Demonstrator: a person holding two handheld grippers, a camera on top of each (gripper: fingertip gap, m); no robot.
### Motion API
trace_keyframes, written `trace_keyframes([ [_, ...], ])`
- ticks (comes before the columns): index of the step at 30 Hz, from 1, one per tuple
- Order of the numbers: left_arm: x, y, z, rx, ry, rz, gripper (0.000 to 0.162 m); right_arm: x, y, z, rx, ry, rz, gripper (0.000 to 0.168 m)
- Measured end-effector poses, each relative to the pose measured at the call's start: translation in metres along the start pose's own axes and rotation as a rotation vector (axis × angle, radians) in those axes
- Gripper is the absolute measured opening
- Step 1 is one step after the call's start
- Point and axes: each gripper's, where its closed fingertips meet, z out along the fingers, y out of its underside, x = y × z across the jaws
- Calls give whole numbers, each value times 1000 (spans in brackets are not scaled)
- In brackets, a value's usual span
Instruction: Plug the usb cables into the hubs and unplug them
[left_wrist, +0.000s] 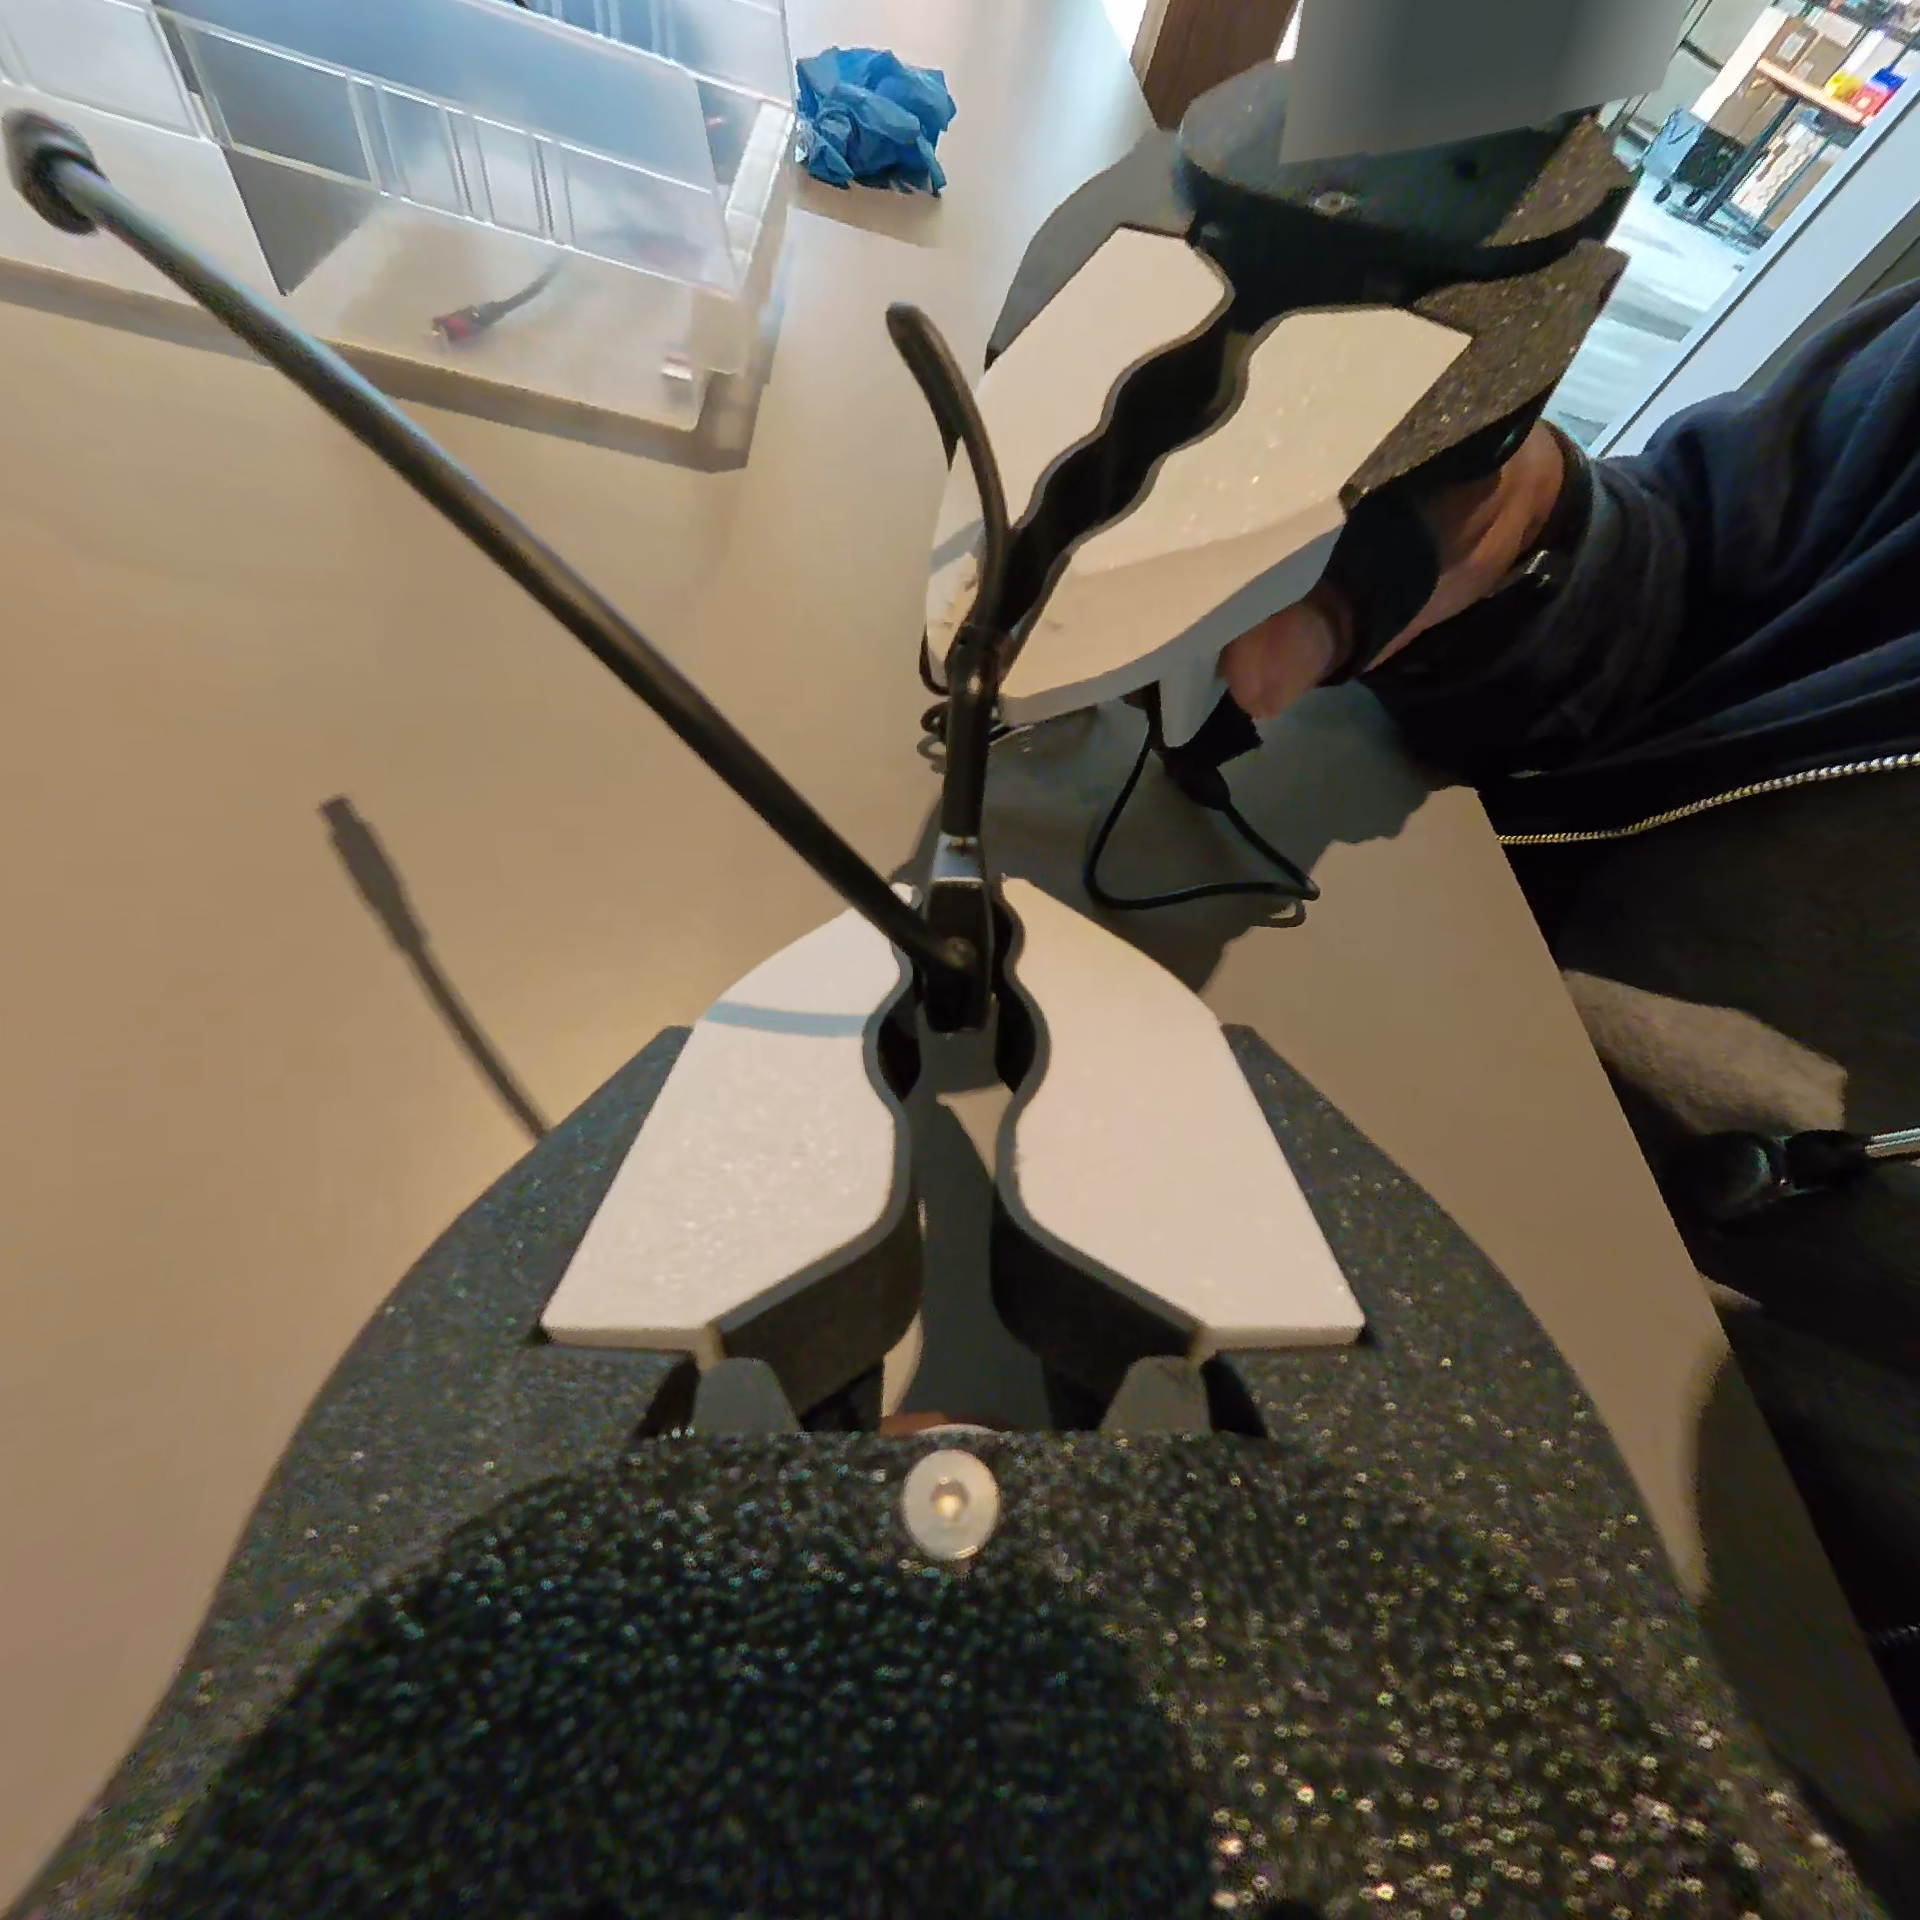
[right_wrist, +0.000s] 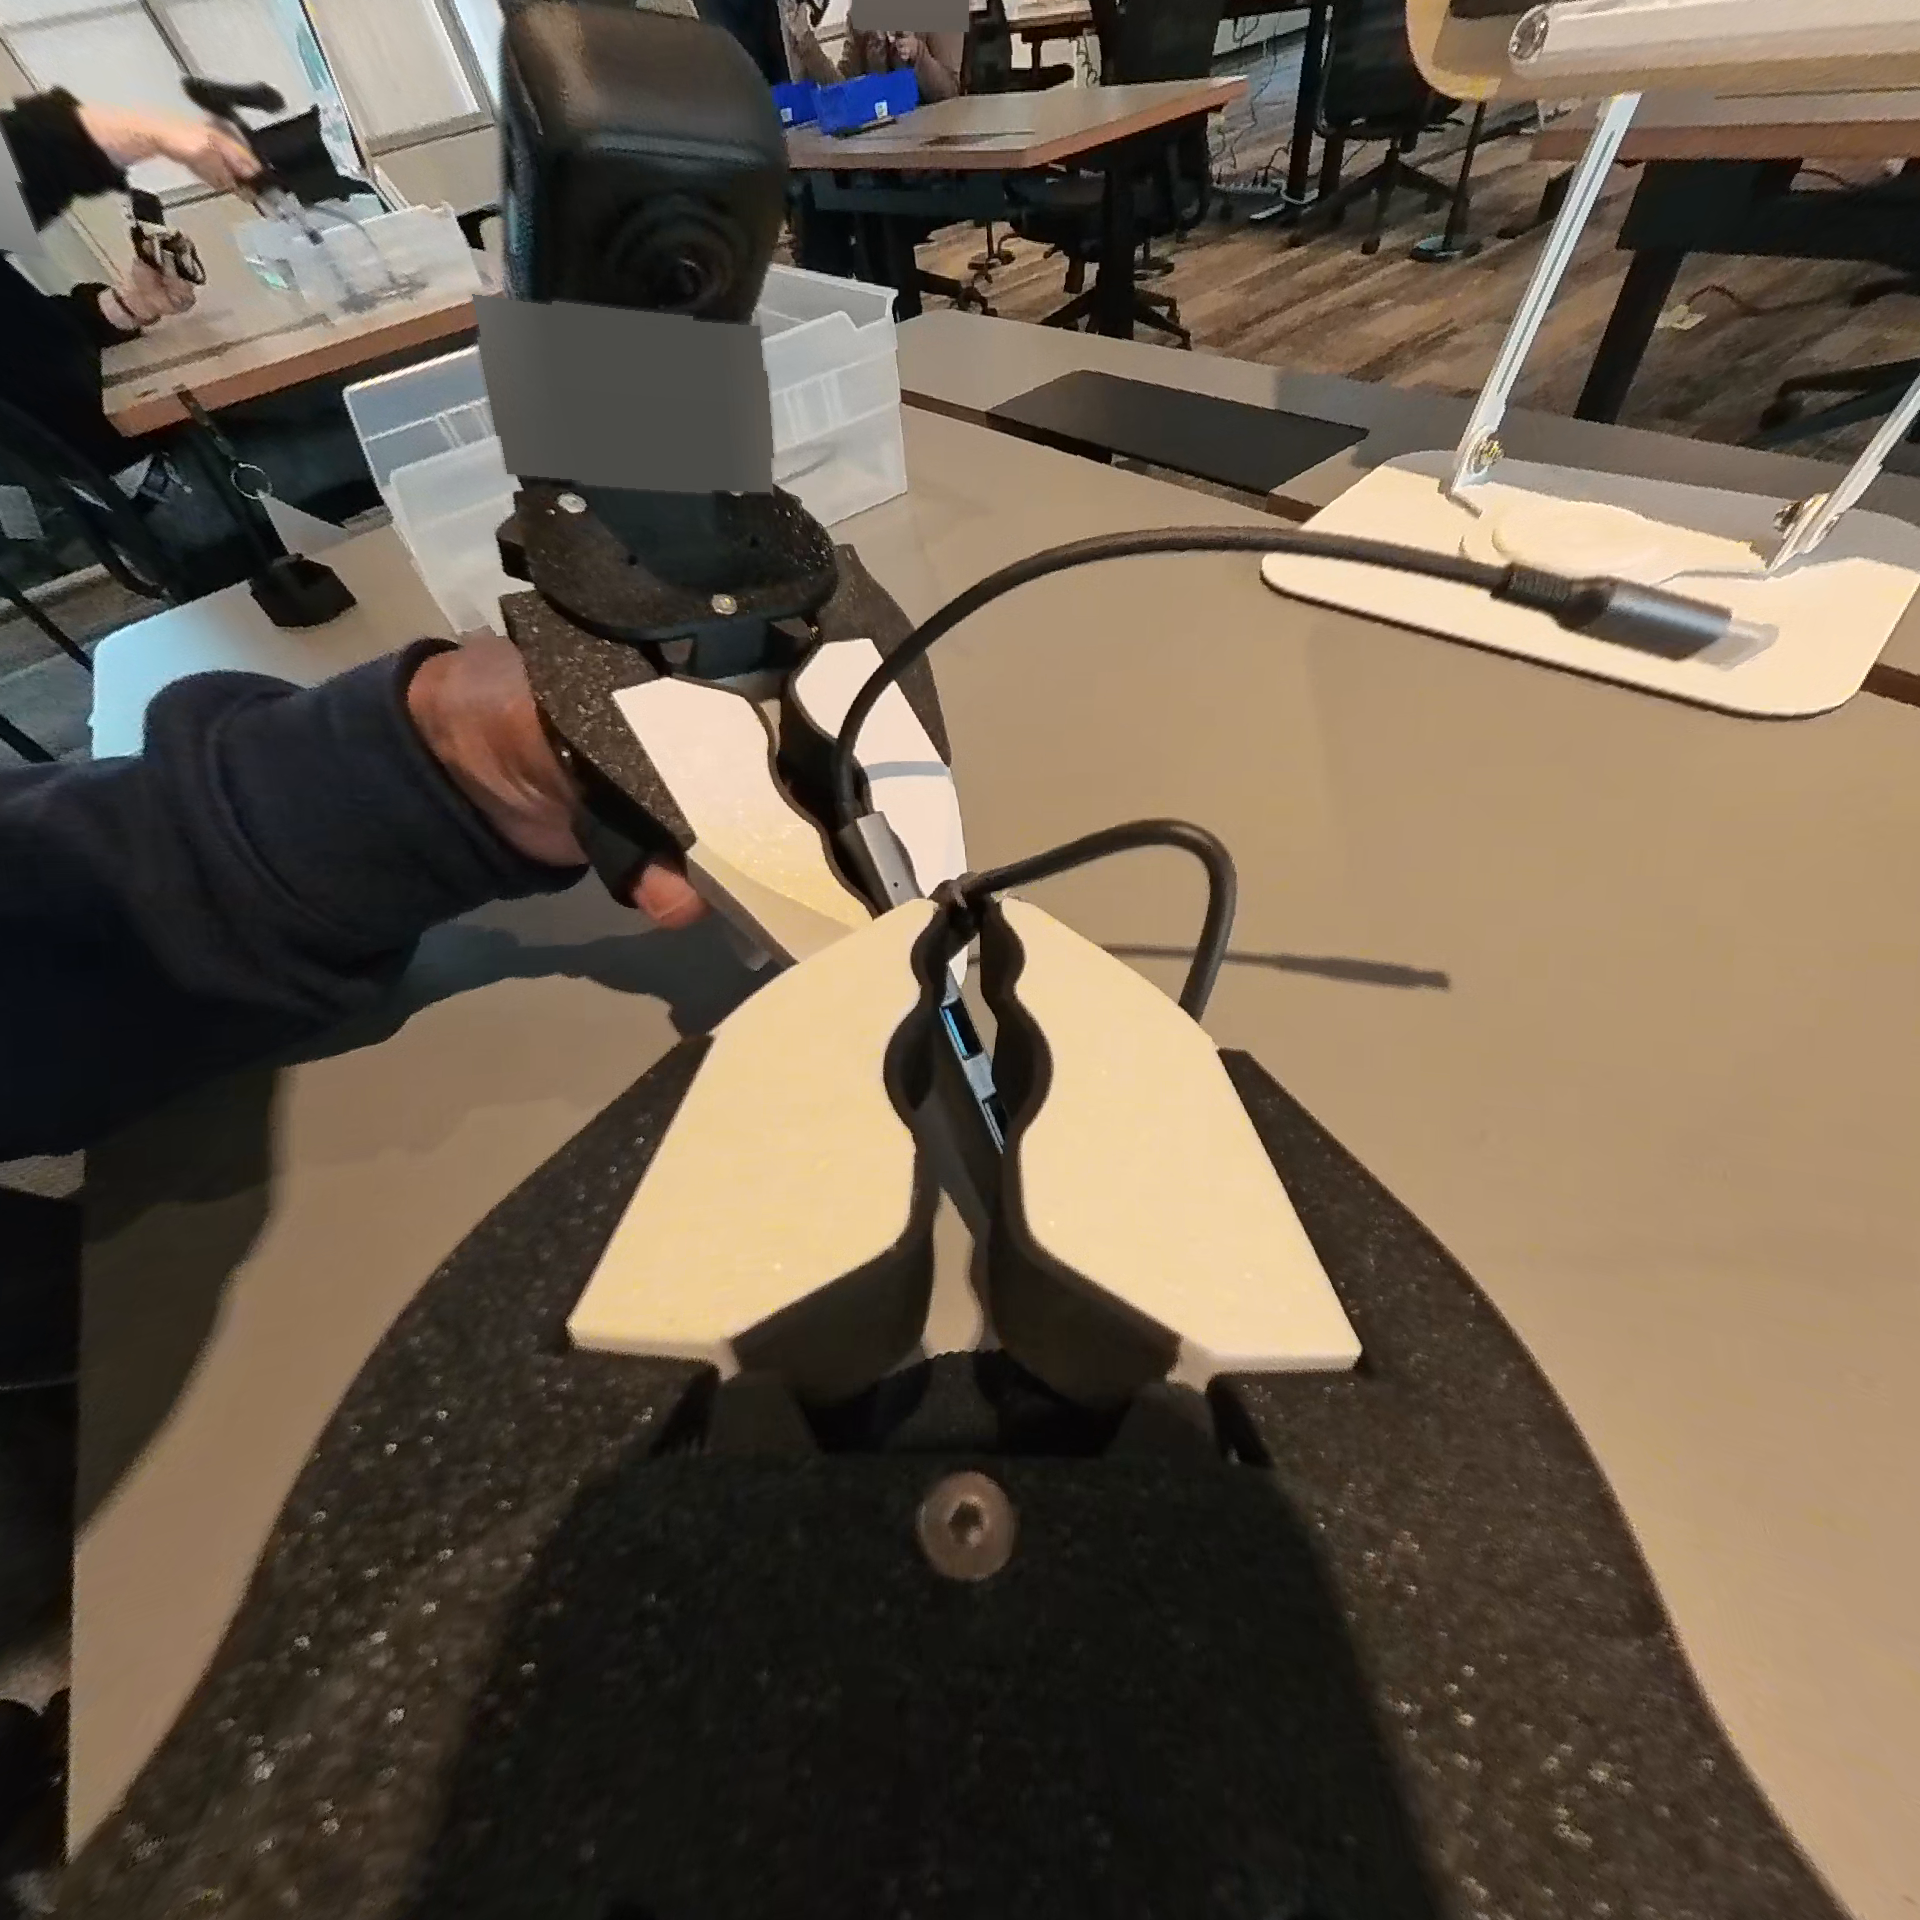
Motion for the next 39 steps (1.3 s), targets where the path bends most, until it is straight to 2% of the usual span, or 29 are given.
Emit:
trace_keyframes([
  [8,0,-2,0,20,5,3,9,0,-1,-1,7,-13,6,6],
  [15,3,1,-1,-23,1,54,9,-4,2,-2,-55,-73,-23,6],
  [25,1,-1,0,3,-2,38,8,-3,0,-1,-36,-49,-34,6],
  [33,3,6,4,-56,-5,73,9,-7,5,0,-110,-73,-73,5],
  [39,5,1,4,-14,8,66,9,-6,0,-2,-86,-136,-18,5],
])
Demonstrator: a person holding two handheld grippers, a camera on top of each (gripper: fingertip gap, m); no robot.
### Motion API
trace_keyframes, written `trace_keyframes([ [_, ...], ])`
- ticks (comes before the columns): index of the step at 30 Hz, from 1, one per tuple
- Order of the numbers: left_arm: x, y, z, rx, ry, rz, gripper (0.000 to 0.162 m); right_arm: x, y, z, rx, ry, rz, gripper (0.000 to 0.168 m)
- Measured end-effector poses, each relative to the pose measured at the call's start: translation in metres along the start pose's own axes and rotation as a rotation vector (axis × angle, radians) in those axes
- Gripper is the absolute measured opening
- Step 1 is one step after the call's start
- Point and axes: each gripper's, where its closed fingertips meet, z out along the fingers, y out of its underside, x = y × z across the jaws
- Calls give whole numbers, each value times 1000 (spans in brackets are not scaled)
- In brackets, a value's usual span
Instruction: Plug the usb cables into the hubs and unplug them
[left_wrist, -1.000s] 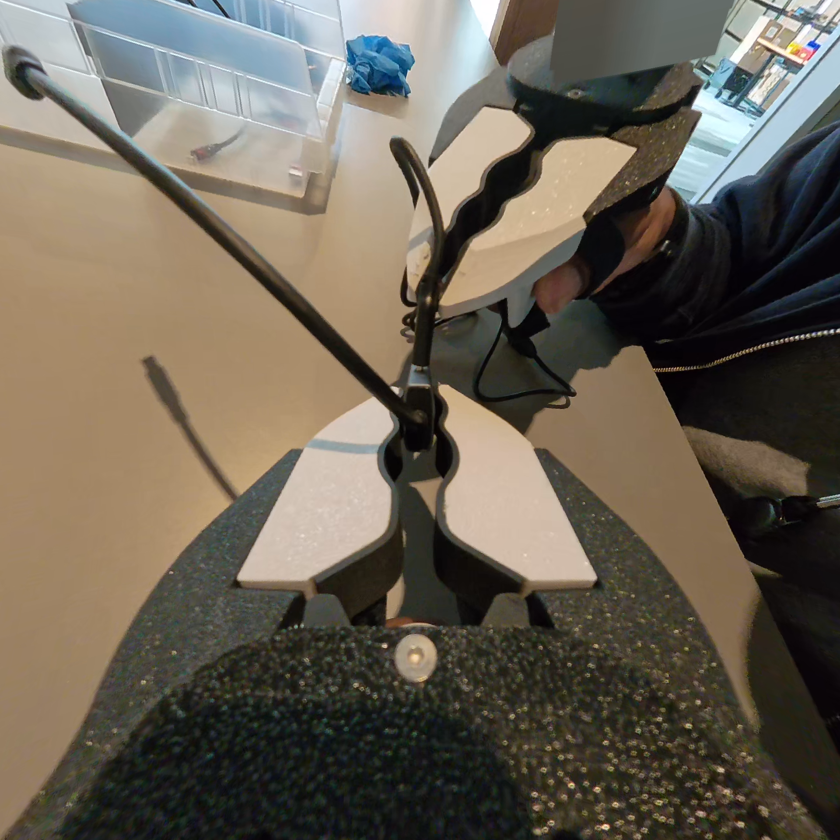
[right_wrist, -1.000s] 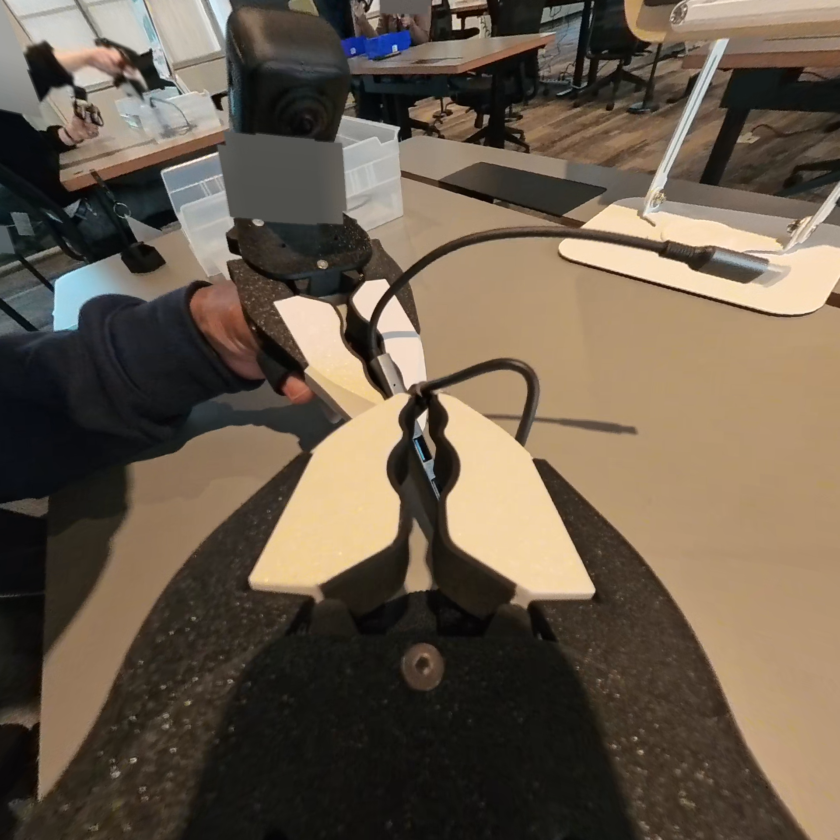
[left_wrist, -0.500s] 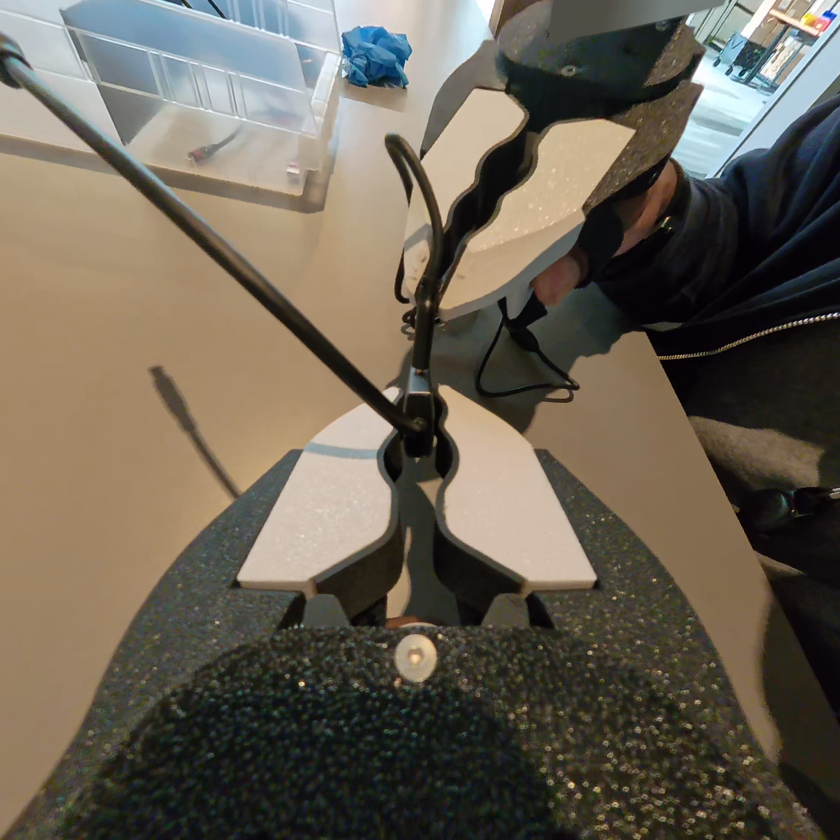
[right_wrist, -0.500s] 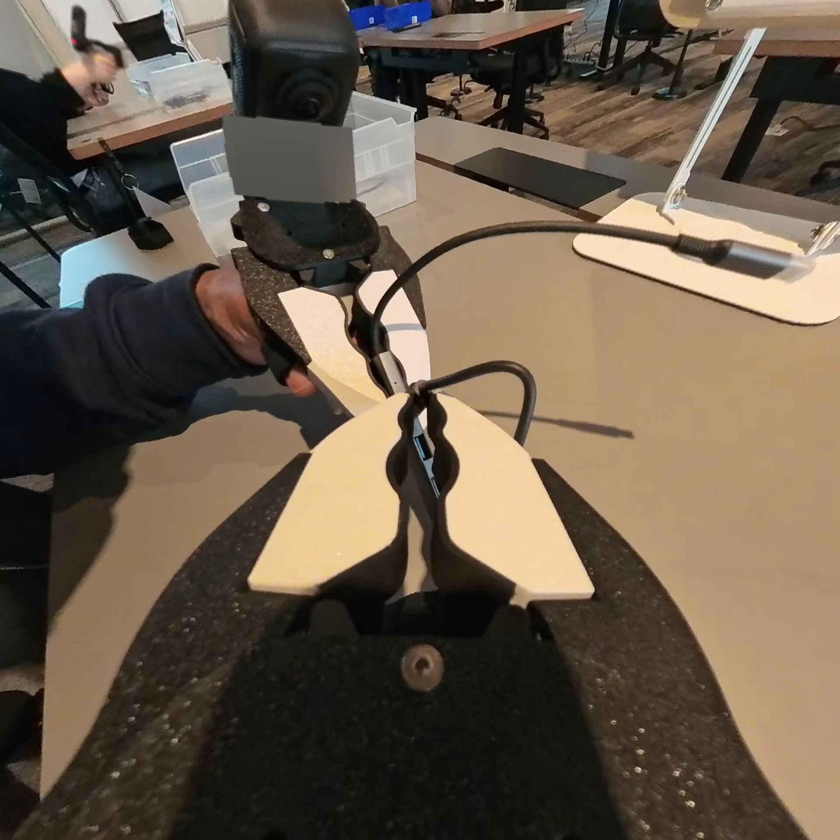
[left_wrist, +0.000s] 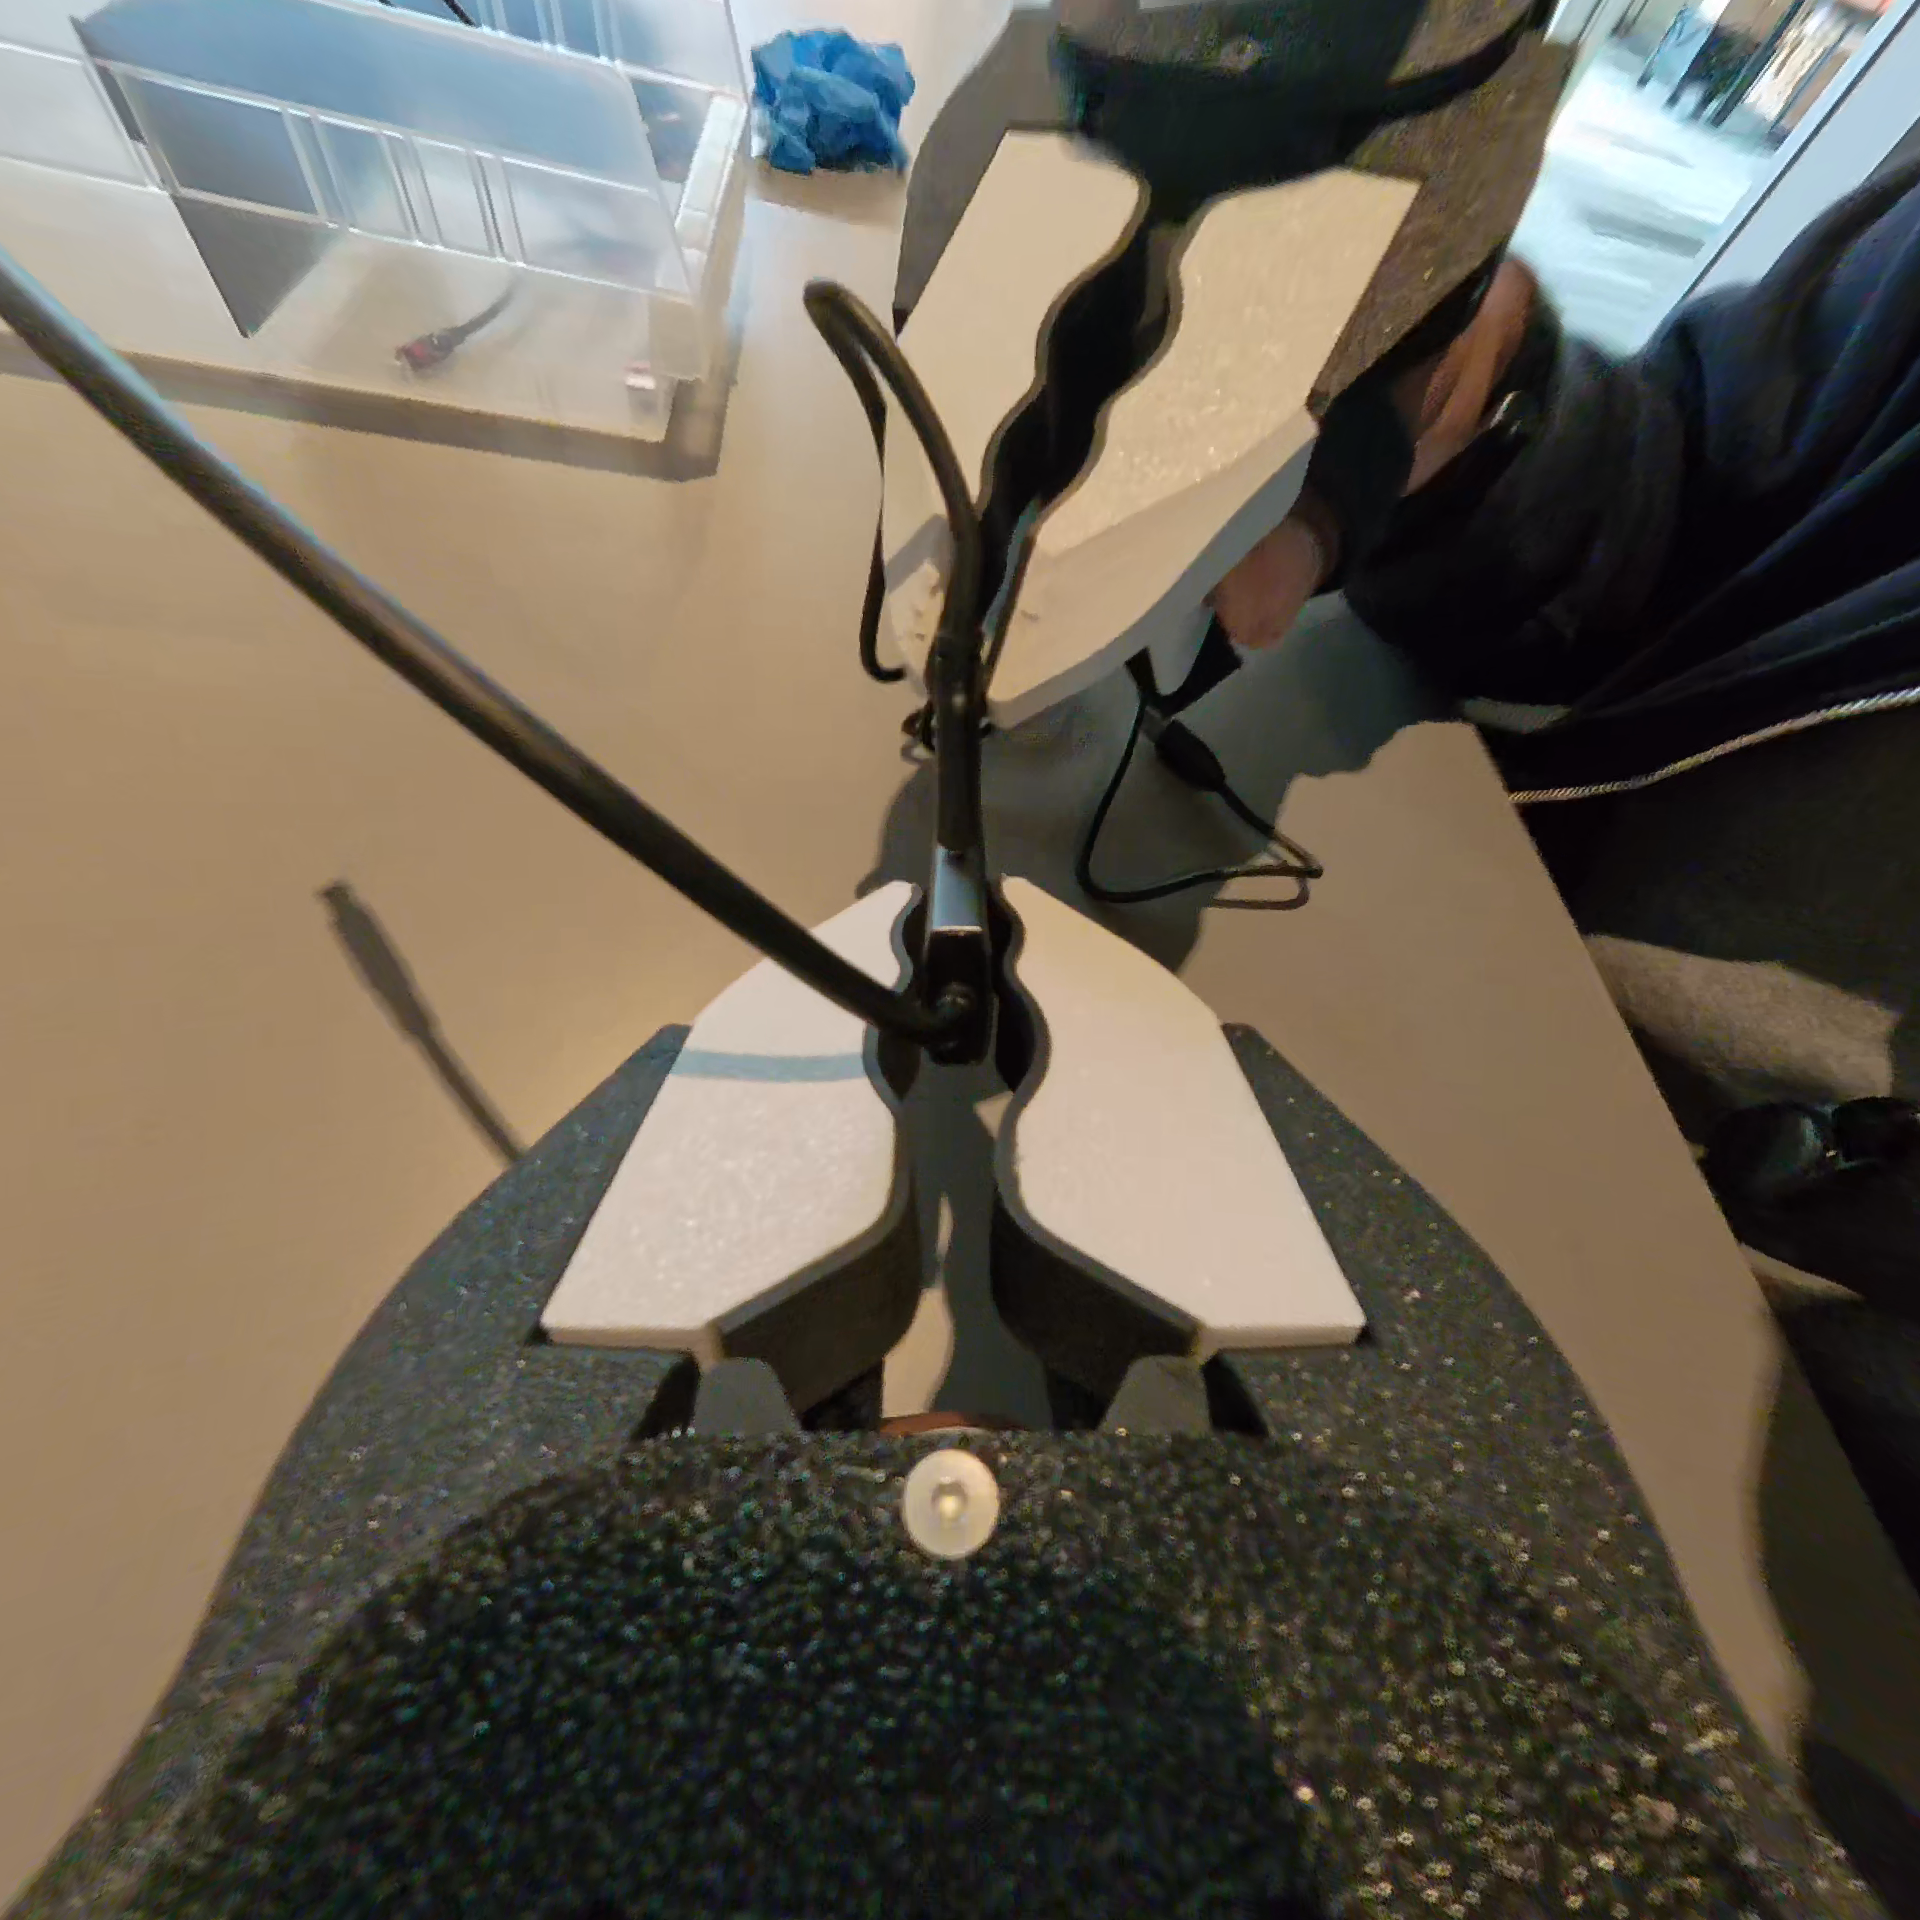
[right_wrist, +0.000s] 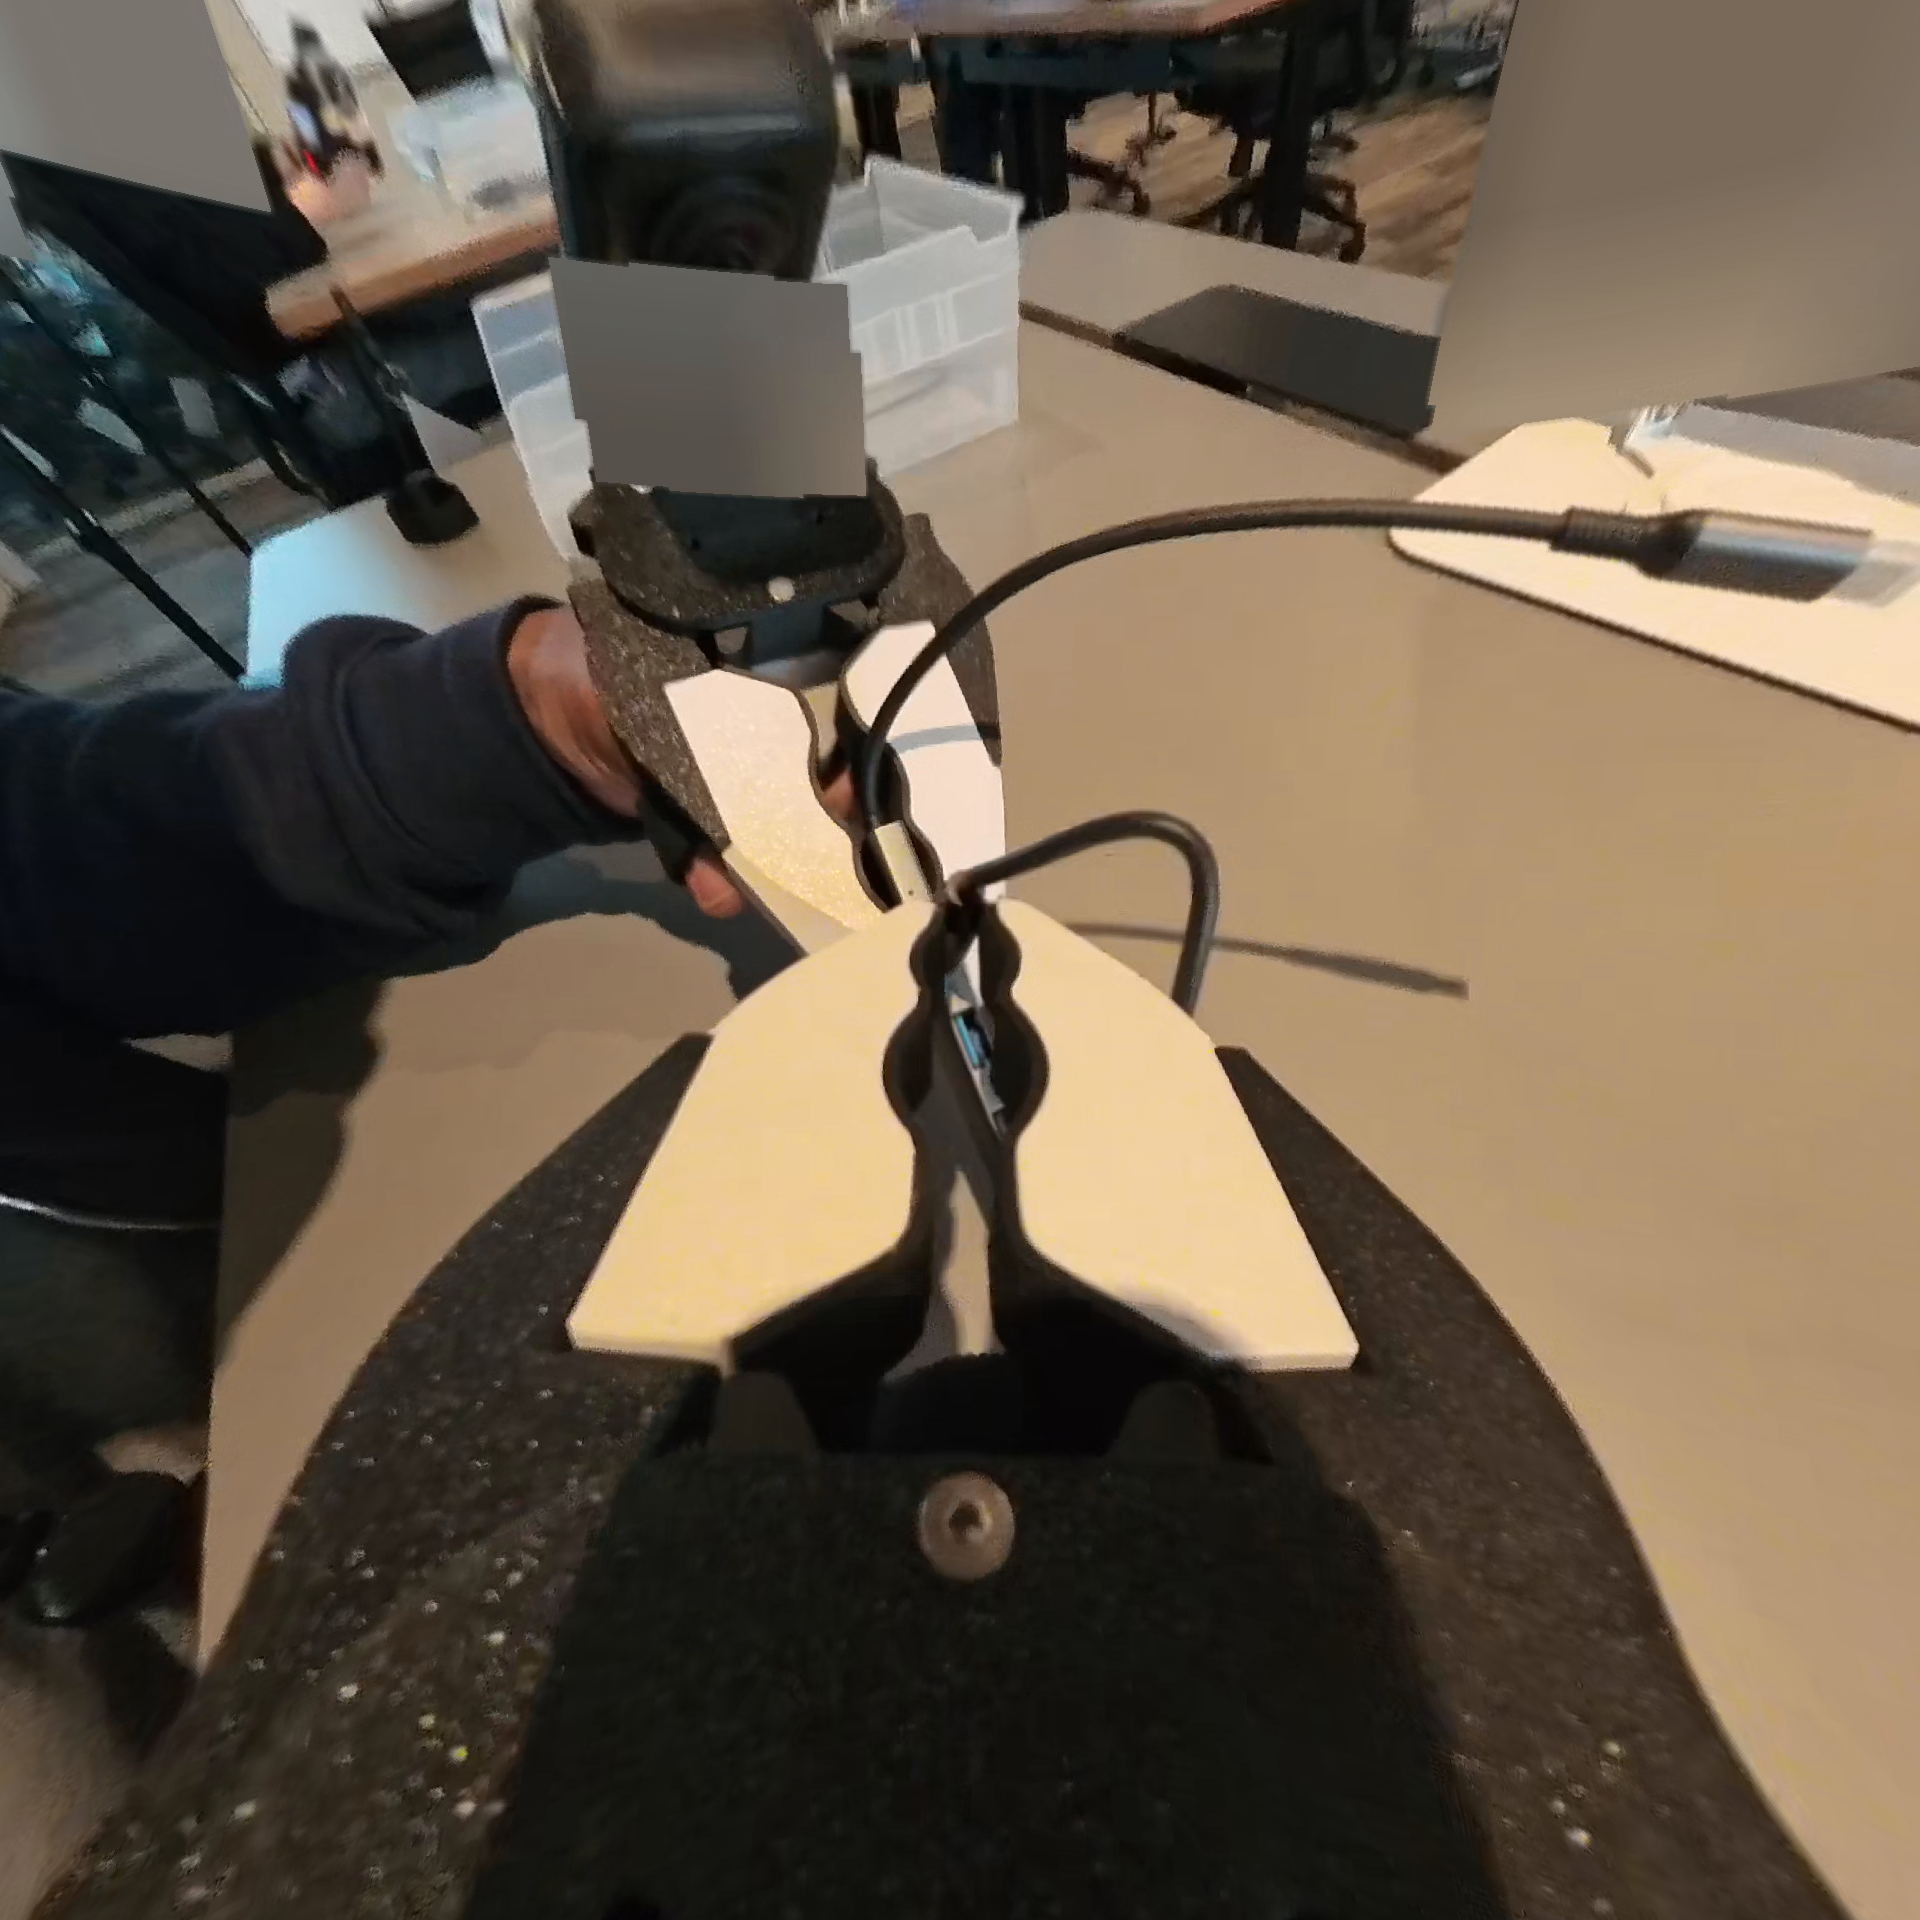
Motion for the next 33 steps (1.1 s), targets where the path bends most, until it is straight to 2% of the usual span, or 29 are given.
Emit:
trace_keyframes([
  [4,-1,-4,0,61,32,-57,10,2,-6,-2,77,-20,65,7],
  [7,0,-8,-2,95,48,-84,9,-1,-6,-5,86,-16,63,14],
  [14,-5,-12,-10,130,41,-117,9,-5,11,-12,-69,32,-30,16],
  [18,-7,-8,-14,77,4,-86,9,-10,5,-25,-105,36,-125,15],
  [23,-3,-3,-15,-29,-45,10,10,5,-26,-42,-149,82,-343,14],
  [27,1,1,-12,-98,-67,73,10,3,-39,-30,-280,21,-536,15],
  [33,3,8,-8,-166,-87,129,10,0,-5,-12,-584,-130,-663,19],
])
